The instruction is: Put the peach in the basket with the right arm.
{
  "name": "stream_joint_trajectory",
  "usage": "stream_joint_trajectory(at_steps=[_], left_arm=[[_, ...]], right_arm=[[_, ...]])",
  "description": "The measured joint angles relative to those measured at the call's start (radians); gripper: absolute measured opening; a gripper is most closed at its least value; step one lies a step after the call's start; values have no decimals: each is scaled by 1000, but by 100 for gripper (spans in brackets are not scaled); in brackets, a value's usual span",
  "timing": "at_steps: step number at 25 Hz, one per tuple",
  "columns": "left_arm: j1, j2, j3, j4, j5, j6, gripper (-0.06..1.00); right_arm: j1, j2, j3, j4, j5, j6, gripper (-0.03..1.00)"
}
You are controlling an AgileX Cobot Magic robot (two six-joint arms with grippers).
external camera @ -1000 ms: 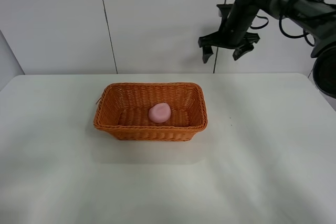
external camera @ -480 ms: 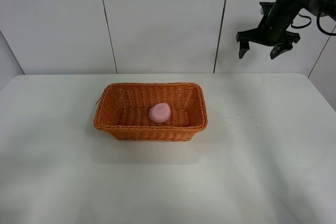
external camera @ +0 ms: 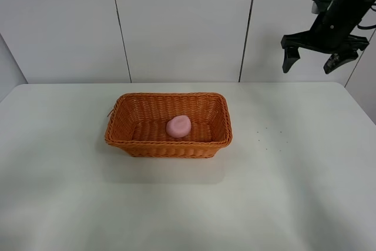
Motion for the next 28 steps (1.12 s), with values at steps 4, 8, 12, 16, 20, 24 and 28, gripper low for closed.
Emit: stream_joint_trajectory(at_steps=[4, 8, 12, 16, 20, 24, 28], left_arm=[[0, 0, 0, 0, 0, 0, 99], [0, 0, 0, 0, 0, 0, 99], [0, 0, 0, 0, 0, 0, 99], [0, 0, 0, 0, 0, 0, 99], [0, 0, 0, 0, 0, 0, 99], [0, 0, 0, 0, 0, 0, 99], [0, 0, 0, 0, 0, 0, 99]], right_arm=[[0, -255, 306, 0, 0, -12, 69], [0, -521, 614, 0, 3, -17, 69], [0, -782, 897, 0, -35, -23, 69], [0, -1057, 1119, 0, -148, -39, 69], [0, -1319, 1220, 0, -167, -39, 69], [0, -1528, 1223, 0, -181, -39, 69], [0, -1683, 1228, 0, -181, -39, 69]])
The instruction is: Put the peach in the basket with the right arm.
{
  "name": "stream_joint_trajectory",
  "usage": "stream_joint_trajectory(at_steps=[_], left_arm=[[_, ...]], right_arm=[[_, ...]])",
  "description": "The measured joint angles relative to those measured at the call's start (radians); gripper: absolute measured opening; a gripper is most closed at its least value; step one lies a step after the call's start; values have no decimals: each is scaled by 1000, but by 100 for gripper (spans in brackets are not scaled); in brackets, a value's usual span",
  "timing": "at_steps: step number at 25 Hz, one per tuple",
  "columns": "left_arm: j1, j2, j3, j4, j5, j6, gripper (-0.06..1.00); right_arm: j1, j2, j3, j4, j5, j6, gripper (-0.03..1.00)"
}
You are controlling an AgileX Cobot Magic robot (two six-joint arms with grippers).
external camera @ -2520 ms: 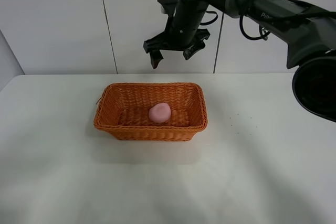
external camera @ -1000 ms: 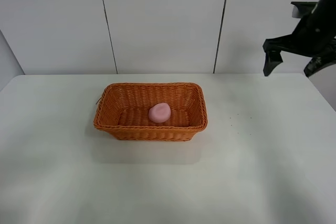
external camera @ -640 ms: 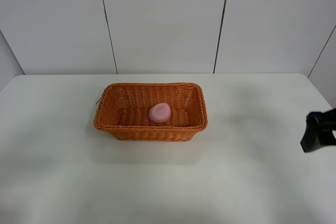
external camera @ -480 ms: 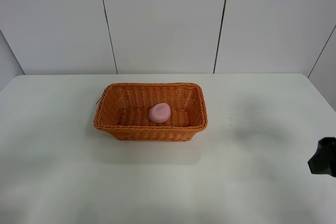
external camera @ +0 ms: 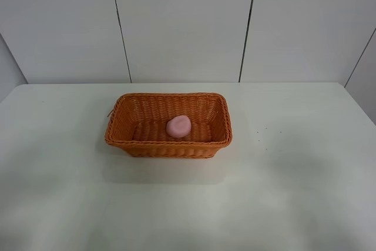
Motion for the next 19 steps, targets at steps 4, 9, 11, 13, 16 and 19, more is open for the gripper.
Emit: stream_joint_trajectory(at_steps=[4, 9, 11, 13, 16, 19], left_arm=[[0, 0, 0, 0, 0, 0, 99], [0, 0, 0, 0, 0, 0, 99], [0, 0, 0, 0, 0, 0, 99], [0, 0, 0, 0, 0, 0, 99], [0, 0, 0, 0, 0, 0, 99], [0, 0, 0, 0, 0, 0, 99]], right_arm=[[0, -129, 0, 0, 0, 0, 69], [0, -182, 0, 0, 0, 0, 69], [0, -182, 0, 0, 0, 0, 69], [0, -182, 0, 0, 0, 0, 69], [0, -182, 0, 0, 0, 0, 69], [0, -182, 0, 0, 0, 0, 69]])
